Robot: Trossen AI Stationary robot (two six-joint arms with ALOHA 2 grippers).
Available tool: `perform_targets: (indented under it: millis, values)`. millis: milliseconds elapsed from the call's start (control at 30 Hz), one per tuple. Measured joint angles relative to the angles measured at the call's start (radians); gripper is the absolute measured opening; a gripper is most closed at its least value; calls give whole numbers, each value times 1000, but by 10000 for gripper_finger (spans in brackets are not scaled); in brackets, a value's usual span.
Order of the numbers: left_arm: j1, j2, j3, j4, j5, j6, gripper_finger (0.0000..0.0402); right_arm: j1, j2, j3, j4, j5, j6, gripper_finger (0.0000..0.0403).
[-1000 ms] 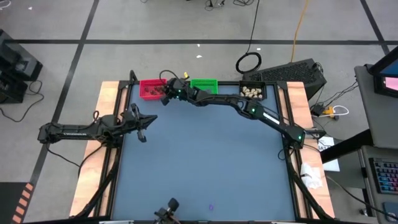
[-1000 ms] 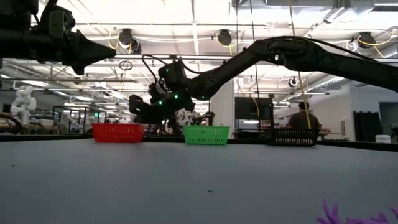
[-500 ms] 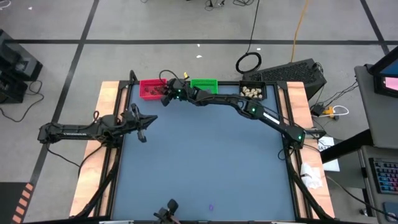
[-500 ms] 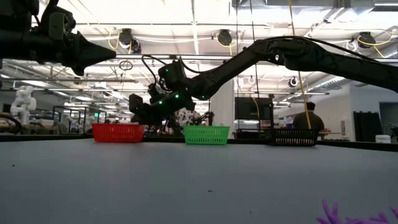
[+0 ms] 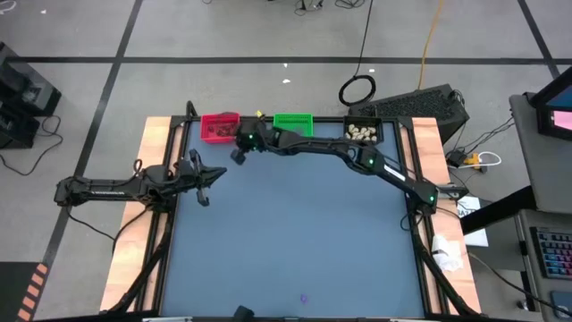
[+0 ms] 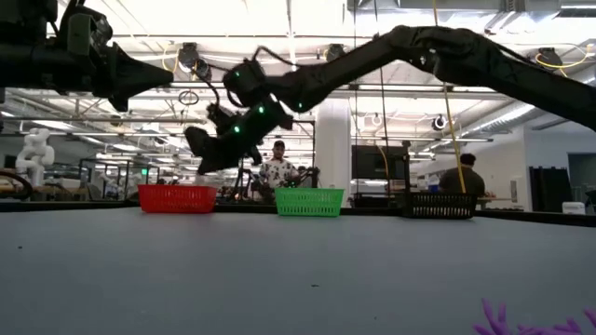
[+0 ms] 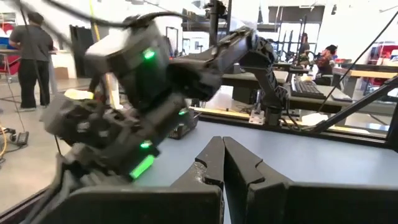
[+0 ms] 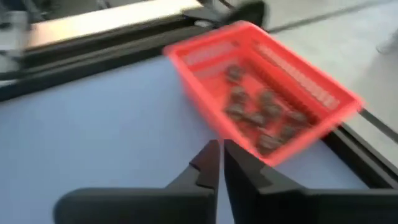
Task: Sort Halloween decoration
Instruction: Put the purple spider toy into the green bin
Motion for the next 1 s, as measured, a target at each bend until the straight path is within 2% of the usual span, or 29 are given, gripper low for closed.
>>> perform_targets:
  millis: [267,533,633,800,1000]
  values:
    - [0,0,0,0,4,-1,0,46,-16,-10,-34,0,-48,1]
    - [0,0,0,0,5,-2,0,93,-41,-258,182,-3,52,0]
    - [0,0,0,-1,6,-8,0,116,-117,-396,273,9,74,0]
    - [-1,20,0,-10,38,-28,0,133,-300,-732,446,81,111,0]
    - [-12,132,34,-32,70,-68,0,164,-551,-1137,641,183,155,0]
